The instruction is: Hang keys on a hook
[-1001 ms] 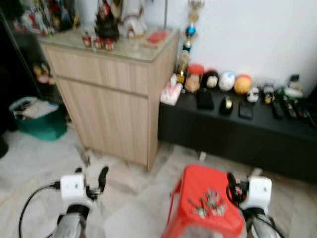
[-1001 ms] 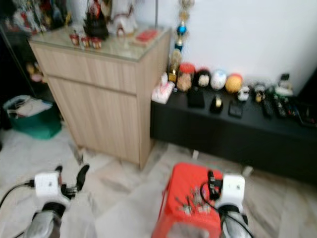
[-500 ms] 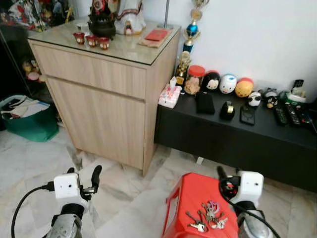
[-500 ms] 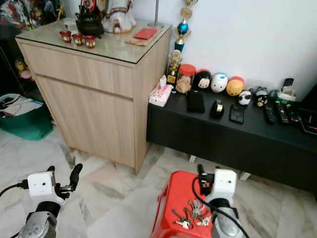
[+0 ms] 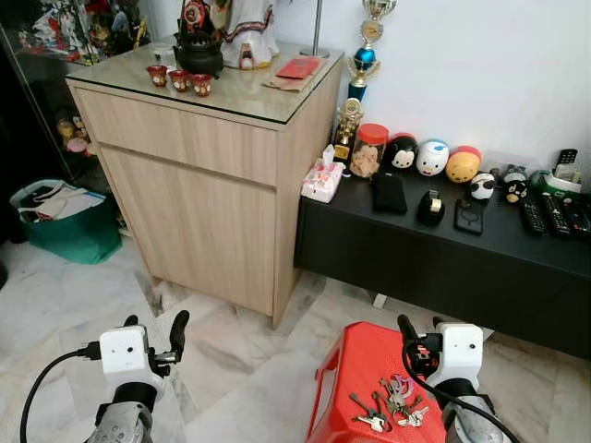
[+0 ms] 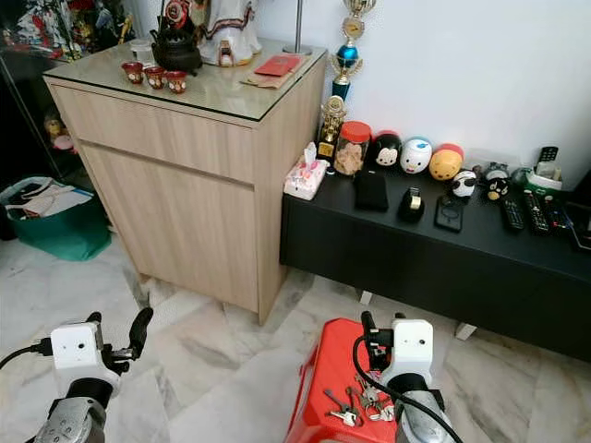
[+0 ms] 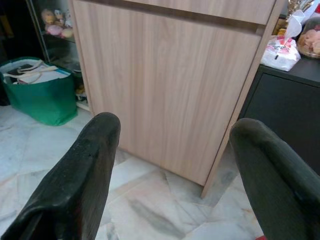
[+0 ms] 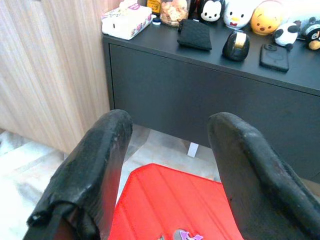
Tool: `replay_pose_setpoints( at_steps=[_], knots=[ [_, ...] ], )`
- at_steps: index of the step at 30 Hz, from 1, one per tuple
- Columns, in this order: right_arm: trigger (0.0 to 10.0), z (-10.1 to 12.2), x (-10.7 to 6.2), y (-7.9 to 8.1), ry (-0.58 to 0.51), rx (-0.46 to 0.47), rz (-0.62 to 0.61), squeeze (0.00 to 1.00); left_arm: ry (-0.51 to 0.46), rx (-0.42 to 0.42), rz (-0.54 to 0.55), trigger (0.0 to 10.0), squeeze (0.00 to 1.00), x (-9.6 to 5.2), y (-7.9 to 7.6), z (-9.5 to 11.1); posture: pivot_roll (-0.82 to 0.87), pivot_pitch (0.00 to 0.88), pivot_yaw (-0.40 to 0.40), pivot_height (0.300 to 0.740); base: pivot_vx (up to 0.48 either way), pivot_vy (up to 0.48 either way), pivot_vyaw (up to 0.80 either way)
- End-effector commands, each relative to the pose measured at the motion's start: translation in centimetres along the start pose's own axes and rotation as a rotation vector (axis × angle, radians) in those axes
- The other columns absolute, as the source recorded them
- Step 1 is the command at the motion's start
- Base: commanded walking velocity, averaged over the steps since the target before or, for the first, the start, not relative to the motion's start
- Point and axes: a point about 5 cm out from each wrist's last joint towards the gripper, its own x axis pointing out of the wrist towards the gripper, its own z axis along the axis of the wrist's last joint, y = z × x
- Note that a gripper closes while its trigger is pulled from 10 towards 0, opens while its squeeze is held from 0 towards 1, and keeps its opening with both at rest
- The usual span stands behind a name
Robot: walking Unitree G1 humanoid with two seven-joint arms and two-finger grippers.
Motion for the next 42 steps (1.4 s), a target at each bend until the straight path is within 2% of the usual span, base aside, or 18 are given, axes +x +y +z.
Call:
replay_pose_setpoints(
  at_steps=[1,13,42],
  knots=[
    [10.0,0.6,-0.1,-0.2,-0.015,-0.02,0.008,0.0,-0.013,0.012,-0.011,10.0,0.0,-0.1,-0.3,0.3,0.0,0.0,-0.083,0.714,0.0,0.0,0.0],
    [10.0,0.5,-0.3,0.0,-0.019,-0.018,0.041,0.0,-0.006,0.01,-0.012,10.0,0.0,-0.3,-0.4,0.1,0.0,0.0,-0.086,0.649,0.0,0.0,0.0],
    [10.0,0.1,-1.0,-0.4,0.006,-0.008,0.089,0.0,0.0,0.01,-0.009,10.0,0.0,-0.2,-0.6,0.0,0.0,0.0,-0.088,0.649,0.0,0.0,0.0]
  ],
)
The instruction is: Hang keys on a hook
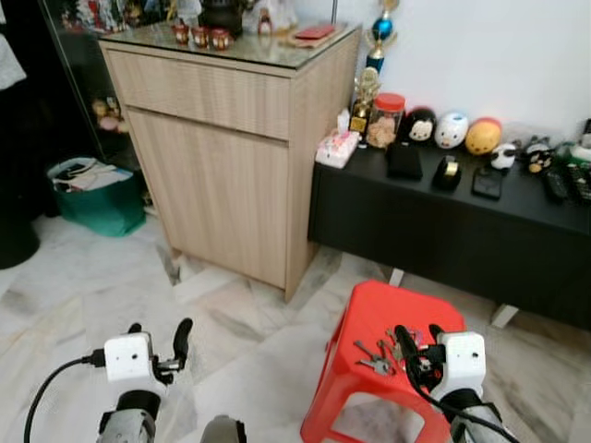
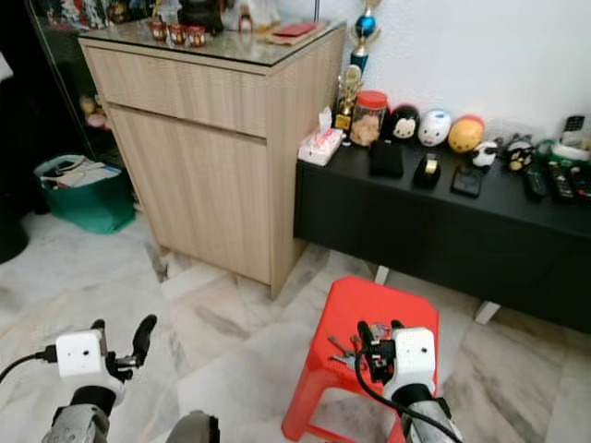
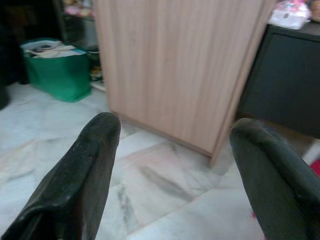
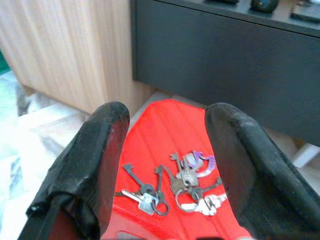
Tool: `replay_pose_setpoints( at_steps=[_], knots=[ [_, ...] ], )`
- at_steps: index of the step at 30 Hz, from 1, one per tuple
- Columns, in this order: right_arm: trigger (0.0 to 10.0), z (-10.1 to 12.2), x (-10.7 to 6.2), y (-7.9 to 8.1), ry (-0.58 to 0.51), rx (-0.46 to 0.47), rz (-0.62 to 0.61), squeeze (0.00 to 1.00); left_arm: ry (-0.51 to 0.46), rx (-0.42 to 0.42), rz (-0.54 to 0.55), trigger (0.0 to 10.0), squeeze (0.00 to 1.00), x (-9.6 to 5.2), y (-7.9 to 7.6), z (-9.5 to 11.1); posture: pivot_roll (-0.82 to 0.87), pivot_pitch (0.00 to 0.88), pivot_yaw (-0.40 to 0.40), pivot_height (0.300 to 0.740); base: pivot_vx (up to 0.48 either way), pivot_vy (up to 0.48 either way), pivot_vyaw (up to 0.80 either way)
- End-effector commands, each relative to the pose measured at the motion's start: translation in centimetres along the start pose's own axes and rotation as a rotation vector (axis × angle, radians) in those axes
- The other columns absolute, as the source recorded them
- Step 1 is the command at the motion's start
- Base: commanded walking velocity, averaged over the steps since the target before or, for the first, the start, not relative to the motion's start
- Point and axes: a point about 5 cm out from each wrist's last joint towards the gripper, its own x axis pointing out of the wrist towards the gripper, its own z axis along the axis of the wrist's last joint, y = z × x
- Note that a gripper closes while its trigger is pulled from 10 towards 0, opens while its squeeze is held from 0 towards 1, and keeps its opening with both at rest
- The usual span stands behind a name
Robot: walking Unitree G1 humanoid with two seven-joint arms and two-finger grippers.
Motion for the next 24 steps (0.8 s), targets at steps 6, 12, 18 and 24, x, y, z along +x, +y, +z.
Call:
replay_pose_setpoints(
  at_steps=[6,12,18,24],
  knots=[
    [10.0,0.08,0.19,-0.28,0.016,-0.011,-0.009,0.0,-0.023,0.003,-0.008,10.0,0.0,0.32,-0.29,0.54,0.0,0.0,-0.088,0.649,0.0,0.0,0.0],
    [10.0,0.23,0.36,-0.15,0.004,-0.016,0.018,0.0,-0.022,0.004,-0.005,10.0,0.0,0.29,-0.21,0.56,0.0,0.0,-0.091,0.624,0.0,0.0,0.0],
    [10.0,0.2,0.66,-0.22,0.011,-0.014,0.007,0.0,-0.021,0.043,-0.052,10.0,0.0,0.3,-0.55,0.67,0.0,0.0,-0.08,0.624,0.0,0.0,0.0],
    [10.0,-0.2,0.88,0.22,0.018,0.004,0.001,0.0,-0.034,0.089,-0.088,10.0,0.0,0.24,-0.63,1.15,0.0,0.0,-0.056,0.624,0.0,0.0,0.0]
  ],
)
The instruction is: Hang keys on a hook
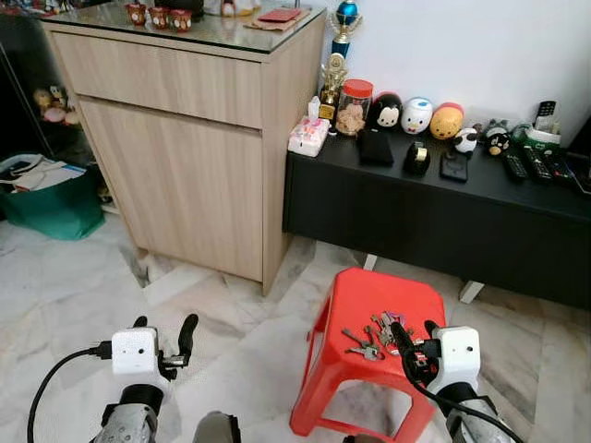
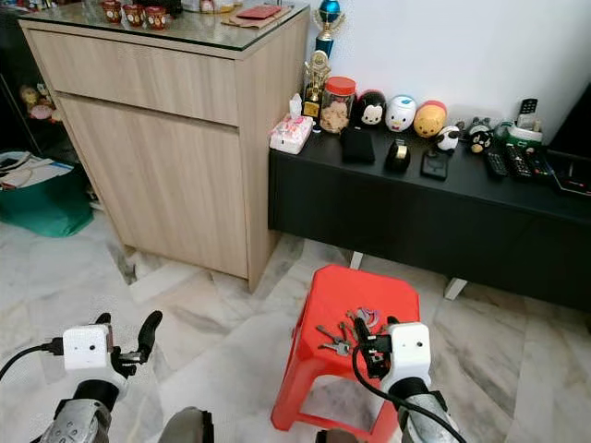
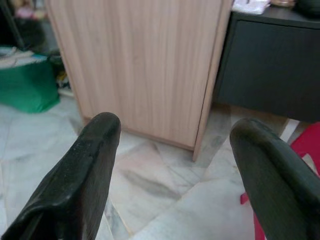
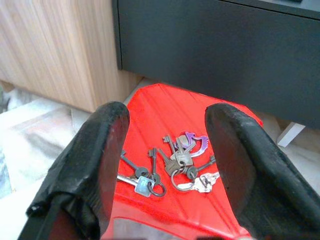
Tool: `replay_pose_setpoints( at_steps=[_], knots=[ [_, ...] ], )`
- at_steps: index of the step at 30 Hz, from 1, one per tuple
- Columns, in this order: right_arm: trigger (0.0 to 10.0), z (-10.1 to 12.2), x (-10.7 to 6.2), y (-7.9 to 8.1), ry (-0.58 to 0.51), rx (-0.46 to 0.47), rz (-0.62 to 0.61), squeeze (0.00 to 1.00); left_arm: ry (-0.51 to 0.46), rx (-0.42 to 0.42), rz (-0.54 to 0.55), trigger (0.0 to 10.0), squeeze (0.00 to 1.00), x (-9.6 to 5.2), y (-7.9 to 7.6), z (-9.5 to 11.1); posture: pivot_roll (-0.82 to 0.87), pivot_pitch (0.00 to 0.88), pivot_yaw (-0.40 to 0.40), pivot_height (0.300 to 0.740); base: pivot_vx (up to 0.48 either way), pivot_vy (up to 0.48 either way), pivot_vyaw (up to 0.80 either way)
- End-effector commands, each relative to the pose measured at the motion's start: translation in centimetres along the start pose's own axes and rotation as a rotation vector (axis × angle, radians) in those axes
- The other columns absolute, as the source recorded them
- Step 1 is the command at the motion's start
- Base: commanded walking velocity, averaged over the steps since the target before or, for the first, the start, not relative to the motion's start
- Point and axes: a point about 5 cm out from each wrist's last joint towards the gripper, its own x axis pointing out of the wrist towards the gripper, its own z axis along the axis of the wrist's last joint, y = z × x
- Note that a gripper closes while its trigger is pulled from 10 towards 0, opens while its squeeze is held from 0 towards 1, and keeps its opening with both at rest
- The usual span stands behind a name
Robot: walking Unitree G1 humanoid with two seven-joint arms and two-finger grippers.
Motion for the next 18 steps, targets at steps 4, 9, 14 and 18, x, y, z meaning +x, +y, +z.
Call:
replay_pose_setpoints(
  at_steps=[4,9,14,18],
  knots=[
    [10.0,-1.1,0.2,0.2,0.054,0.025,-0.025,0.0,-0.01,0.037,-0.033,10.0,0.0,0.2,-0.1,0.6,0.0,0.0,-0.045,0.624,0.0,0.0,0.0],
    [10.0,-1.2,0.2,0.3,0.046,0.056,-0.036,0.0,-0.008,0.04,-0.037,10.0,0.0,0.2,-0.1,0.6,0.0,0.0,-0.04,0.605,0.0,0.0,0.0],
    [10.0,-0.6,0.3,0.0,0.01,0.057,-0.026,0.0,-0.004,0.049,-0.037,10.0,0.0,0.3,-0.2,0.5,-0.01,0.0,-0.05,0.605,0.0,0.0,0.0],
    [10.0,-0.2,0.7,0.0,0.006,0.044,0.009,0.0,0.064,0.076,-0.05,10.0,0.0,0.4,-0.6,-0.6,0.0,0.0,-0.065,0.605,0.0,0.0,0.0]
  ],
)
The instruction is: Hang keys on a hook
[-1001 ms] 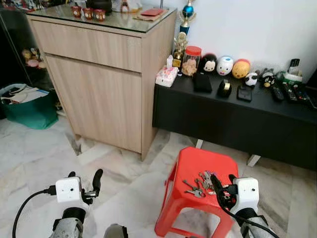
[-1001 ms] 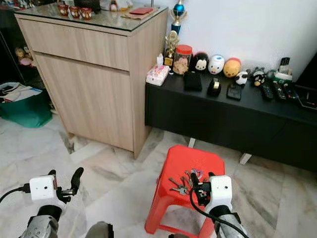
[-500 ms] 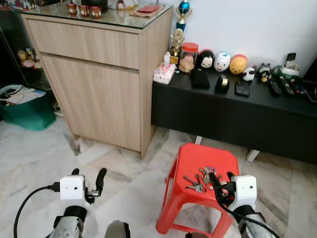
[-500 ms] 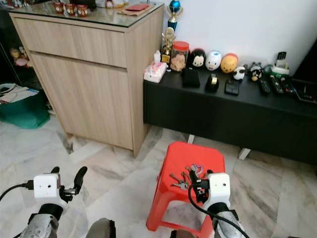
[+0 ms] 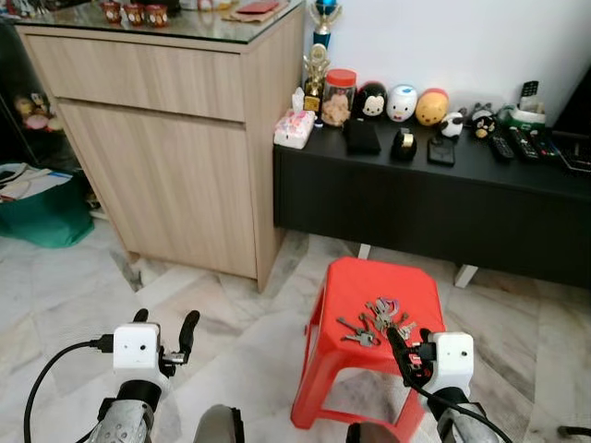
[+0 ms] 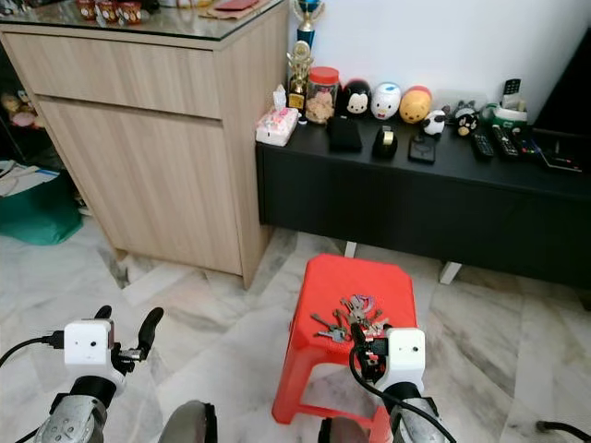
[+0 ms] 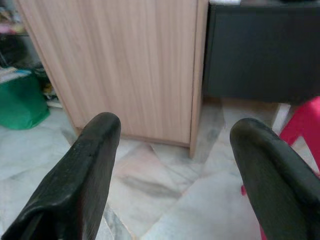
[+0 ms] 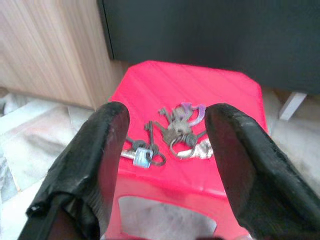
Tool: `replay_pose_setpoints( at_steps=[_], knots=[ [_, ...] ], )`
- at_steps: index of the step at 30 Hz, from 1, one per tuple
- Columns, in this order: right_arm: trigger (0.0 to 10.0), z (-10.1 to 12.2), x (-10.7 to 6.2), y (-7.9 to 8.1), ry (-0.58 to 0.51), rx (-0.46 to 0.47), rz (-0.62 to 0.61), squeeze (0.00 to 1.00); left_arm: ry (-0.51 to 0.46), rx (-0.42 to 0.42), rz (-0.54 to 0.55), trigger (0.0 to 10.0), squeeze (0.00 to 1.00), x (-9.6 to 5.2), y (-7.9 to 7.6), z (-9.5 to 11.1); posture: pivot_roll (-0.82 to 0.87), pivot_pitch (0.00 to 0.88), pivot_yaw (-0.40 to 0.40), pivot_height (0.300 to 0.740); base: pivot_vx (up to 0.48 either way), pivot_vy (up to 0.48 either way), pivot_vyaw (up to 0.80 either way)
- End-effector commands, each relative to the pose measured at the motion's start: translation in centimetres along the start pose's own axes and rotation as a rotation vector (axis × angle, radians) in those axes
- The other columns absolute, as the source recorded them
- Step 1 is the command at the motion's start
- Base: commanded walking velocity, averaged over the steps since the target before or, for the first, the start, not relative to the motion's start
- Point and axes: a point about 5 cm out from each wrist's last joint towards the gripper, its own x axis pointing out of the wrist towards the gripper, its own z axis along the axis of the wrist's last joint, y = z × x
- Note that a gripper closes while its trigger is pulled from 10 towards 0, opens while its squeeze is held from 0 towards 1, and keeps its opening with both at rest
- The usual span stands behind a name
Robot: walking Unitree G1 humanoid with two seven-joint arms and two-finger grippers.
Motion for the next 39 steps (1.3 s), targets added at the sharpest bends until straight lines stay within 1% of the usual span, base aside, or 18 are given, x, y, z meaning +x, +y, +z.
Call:
replay_pose_setpoints(
  at_steps=[1,4,6,10,14,15,18,25,26,36,37,39],
  knots=[
    [10.0,0.3,0.1,-0.3,-0.004,-0.006,0.008,0.0,0.036,0.016,-0.024,10.0,0.0,0.1,-0.6,-0.5,0.0,0.0,-0.073,0.605,0.0,0.0,0.0],
    [10.0,0.2,0.1,-0.3,0.007,-0.01,0.026,0.0,0.034,0.002,-0.017,10.0,0.0,0.0,-0.7,-0.5,0.01,0.0,-0.079,0.605,0.0,0.0,0.0],
    [10.0,-0.1,0.2,-0.5,0.024,-0.018,0.05,0.0,0.018,-0.025,0.006,10.0,0.0,-0.2,-0.6,-0.4,0.01,0.0,-0.089,0.605,0.0,0.0,0.0],
    [10.0,-0.5,0.3,-0.9,0.048,-0.028,0.056,0.0,0.002,-0.034,0.01,10.0,0.0,-0.3,-0.6,-0.2,0.01,0.0,-0.09,0.605,0.0,0.0,0.0],
    [10.0,-1.7,0.1,-1.2,0.099,-0.042,0.062,0.0,0.002,-0.037,-0.006,10.0,0.0,-0.2,-0.9,0.0,0.02,0.0,-0.089,0.605,0.0,0.0,0.0],
    [10.0,-2.4,0.1,-1.4,0.124,-0.042,0.057,0.0,0.002,-0.034,-0.008,10.0,0.0,-0.1,-0.9,0.0,0.02,0.0,-0.087,0.605,0.0,0.0,0.0],
    [10.0,-2.9,0.0,-1.6,0.142,-0.031,0.04,0.0,-0.001,-0.033,-0.007,10.0,0.0,0.0,-0.8,0.2,0.02,0.0,-0.081,0.605,0.0,0.0,0.0],
    [10.0,-2.6,0.2,-1.5,0.113,-0.041,0.028,0.0,-0.008,-0.033,-0.002,10.0,0.0,0.3,-0.6,0.4,0.01,0.0,-0.07,0.605,0.0,0.0,0.0],
    [10.0,-2.5,0.2,-1.6,0.09,-0.041,0.026,0.0,-0.013,-0.033,-0.007,10.0,0.0,0.5,-0.8,0.6,0.01,0.0,-0.069,0.605,0.0,0.0,0.76],
    [10.0,-2.6,0.2,-1.8,0.087,-0.034,0.023,0.0,-0.018,-0.029,0.0,10.0,0.0,0.6,-0.5,0.7,0.02,0.0,-0.069,0.605,0.0,0.0,0.8],
    [10.0,-2.7,0.3,-1.8,0.089,-0.013,0.014,0.0,-0.018,-0.028,0.002,10.0,0.0,0.5,-0.4,0.7,0.02,0.0,-0.071,0.605,0.0,0.0,0.0],
    [10.0,-2.7,0.4,-1.9,0.087,-0.012,0.012,0.0,-0.018,-0.029,0.003,10.0,0.0,0.5,-0.4,0.7,0.02,0.0,-0.072,0.605,0.0,0.0,0.0]
  ],
)
